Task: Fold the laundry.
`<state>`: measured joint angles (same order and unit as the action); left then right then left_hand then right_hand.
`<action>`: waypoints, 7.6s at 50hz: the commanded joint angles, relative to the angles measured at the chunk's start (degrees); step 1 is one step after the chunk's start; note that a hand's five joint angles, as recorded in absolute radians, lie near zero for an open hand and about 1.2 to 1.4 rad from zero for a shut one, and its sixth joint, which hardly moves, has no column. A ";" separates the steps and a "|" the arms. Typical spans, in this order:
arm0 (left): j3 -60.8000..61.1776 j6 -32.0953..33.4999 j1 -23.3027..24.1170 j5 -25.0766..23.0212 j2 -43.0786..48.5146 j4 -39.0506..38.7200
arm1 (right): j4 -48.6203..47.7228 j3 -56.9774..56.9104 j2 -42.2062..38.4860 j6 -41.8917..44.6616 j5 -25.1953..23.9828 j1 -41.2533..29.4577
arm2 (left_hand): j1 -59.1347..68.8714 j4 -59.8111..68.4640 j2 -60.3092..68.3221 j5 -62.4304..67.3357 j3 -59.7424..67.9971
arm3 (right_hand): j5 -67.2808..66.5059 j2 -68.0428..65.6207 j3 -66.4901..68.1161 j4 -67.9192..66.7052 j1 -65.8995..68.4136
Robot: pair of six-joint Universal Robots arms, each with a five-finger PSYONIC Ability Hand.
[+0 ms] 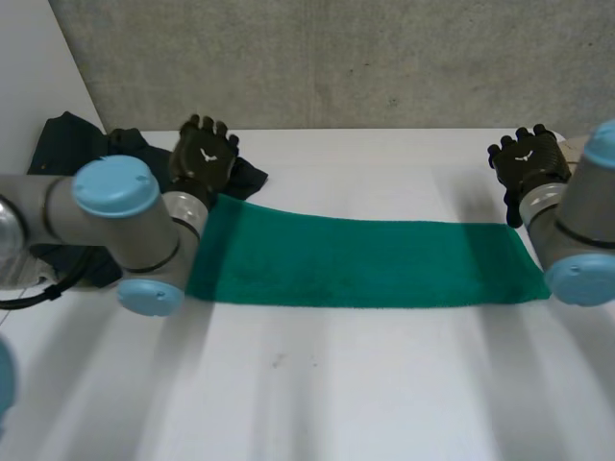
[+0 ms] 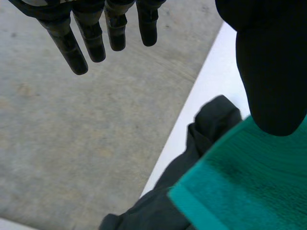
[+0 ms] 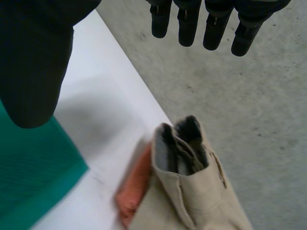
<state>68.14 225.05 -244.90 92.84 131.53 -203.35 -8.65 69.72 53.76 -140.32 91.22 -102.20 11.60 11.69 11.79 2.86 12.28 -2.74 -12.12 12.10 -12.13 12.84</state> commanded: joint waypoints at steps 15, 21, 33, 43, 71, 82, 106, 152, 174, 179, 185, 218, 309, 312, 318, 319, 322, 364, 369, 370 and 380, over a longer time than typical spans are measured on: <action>25.90 -17.10 -0.49 -6.71 -18.59 -0.47 | 10.86 20.19 7.77 -4.79 -18.36 15.28 | -1.60 -1.69 -1.79 -2.86 -2.28 | -17.36 -17.98 18.00 -17.97 17.26; 25.82 -17.19 -0.58 -6.71 -18.42 -0.56 | 4.97 20.11 3.73 -3.99 -17.84 15.45 | -1.60 -1.69 -1.79 -2.86 -2.28 | -66.91 -67.52 67.55 -67.52 66.81; 27.40 -17.19 -0.58 -6.35 -21.58 -0.47 | -1.19 21.78 9.08 10.63 -8.17 21.94 | -1.60 -1.69 -1.79 -2.86 -2.28 | -67.26 -67.88 67.90 -67.87 67.16; 30.47 -17.28 -4.71 -6.53 -24.48 -0.38 | -6.28 19.93 9.79 23.26 -7.90 17.49 | -1.60 -1.69 -1.79 -2.86 -2.28 | -67.26 -67.88 67.90 -67.87 67.16; 34.08 -18.15 -4.89 -6.62 -25.36 -0.47 | -19.92 12.98 -4.91 18.44 -19.10 -30.60 | -1.60 -1.69 -1.79 -2.86 -2.28 | 0.57 -0.05 0.07 -0.04 -0.67; 30.65 -18.07 -0.32 -6.62 -25.19 -1.00 | -12.04 24.76 13.48 -16.63 -11.68 -14.45 | -1.60 -1.69 -1.79 -2.86 -2.28 | 2.74 2.12 -2.10 2.13 -2.84; 29.95 -18.07 2.76 -5.92 -24.65 -0.82 | -10.59 17.31 12.07 -6.01 -7.98 -16.07 | -1.60 -1.69 -1.79 -2.86 -2.28 | -67.26 -67.88 67.90 -67.87 67.16; 9.29 -34.85 12.87 12.46 -4.88 19.13 | 16.29 -7.13 -9.19 -35.28 -16.25 -16.80 | 0.79 0.71 0.61 -0.46 0.12 | 2.74 2.12 -2.10 2.13 -2.84; 7.98 -32.22 8.04 -1.43 -10.50 19.31 | 9.29 0.83 0.89 -19.64 -7.29 -19.34 | -0.04 -0.13 -0.23 -1.29 -0.72 | -1.55 -2.17 2.19 -2.16 1.45; 3.76 -32.04 5.22 -8.54 -13.75 19.57 | 2.59 10.34 5.56 -18.93 -6.58 -24.18 | -0.04 -0.13 -0.23 -1.30 -0.72 | -1.05 -1.66 1.69 -1.66 0.95; -2.74 -32.92 4.43 -22.95 -14.55 23.43 | -4.78 19.83 5.83 -18.50 -6.67 -27.79 | 0.29 0.21 0.10 -0.96 -0.39 | -1.05 -1.66 1.69 -1.66 0.95; -5.30 -33.18 4.70 -28.68 -12.53 27.39 | -23.34 10.53 -9.81 -10.23 -4.04 -30.34 | -0.04 -0.13 -0.23 -1.30 -0.72 | -21.22 -21.83 21.85 -21.83 21.12; -2.05 -37.49 9.35 -28.42 -24.21 25.81 | -2.68 -4.59 5.83 -9.81 -17.94 42.26 | -0.04 -0.13 -0.23 -1.30 -0.72 | 2.74 2.12 -2.10 2.13 -2.84; -2.31 -37.84 9.71 -28.50 -25.97 25.72 | -9.96 -4.59 8.46 -9.44 -15.64 38.49 | -0.04 -0.13 -0.23 -1.30 -0.72 | 2.74 2.12 -2.10 2.13 -2.84; -2.57 -38.81 9.53 -28.42 -28.87 24.85 | -26.05 1.64 19.18 -15.58 -16.25 27.33 | -0.38 -0.46 -0.57 -1.63 -1.06 | 2.74 2.12 -2.10 2.13 -2.84; -2.57 -38.90 9.27 -28.33 -29.66 24.67 | -27.55 2.87 20.06 -16.64 -16.43 25.84 | -0.55 -0.63 -0.74 -1.80 -1.22 | 2.74 2.12 -2.10 2.13 -2.84; -2.40 -38.99 8.74 -28.07 -30.54 24.58 | -31.16 7.18 21.21 -20.51 -18.44 18.46 | -0.38 -0.46 -0.57 -1.63 -1.06 | 2.74 2.12 -2.10 2.13 -2.84; -17.87 -7.70 -26.68 -22.71 15.95 15.44 | -11.65 31.88 13.04 -6.54 -18.54 -3.09 | 68.40 68.31 68.21 67.14 67.72 | 2.74 2.12 -2.10 2.13 -2.84; -14.28 -10.49 -22.74 -17.97 4.65 15.27 | -11.65 32.24 13.65 -6.80 -18.54 -3.01 | 68.40 68.31 68.21 67.14 67.72 | 2.74 2.12 -2.10 2.13 -2.84; -13.48 -11.64 -22.29 -17.78 2.78 15.09 | -11.65 32.32 13.83 -6.80 -18.45 -3.01 | 68.40 68.31 68.21 67.14 67.72 | 2.74 2.12 -2.10 2.13 -2.84; -7.32 -41.07 -9.91 -17.61 -19.46 8.85 | -12.27 32.15 16.11 -7.68 -17.75 -1.95 | 68.40 68.31 68.21 67.14 67.72 | 2.74 2.12 -2.10 2.13 -2.84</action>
<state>57.67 200.64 -262.61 75.22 123.85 -190.88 -20.48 101.95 68.49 -147.43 72.83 -105.04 64.20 68.57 68.50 55.07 67.49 -2.75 -12.09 12.05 -12.12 12.86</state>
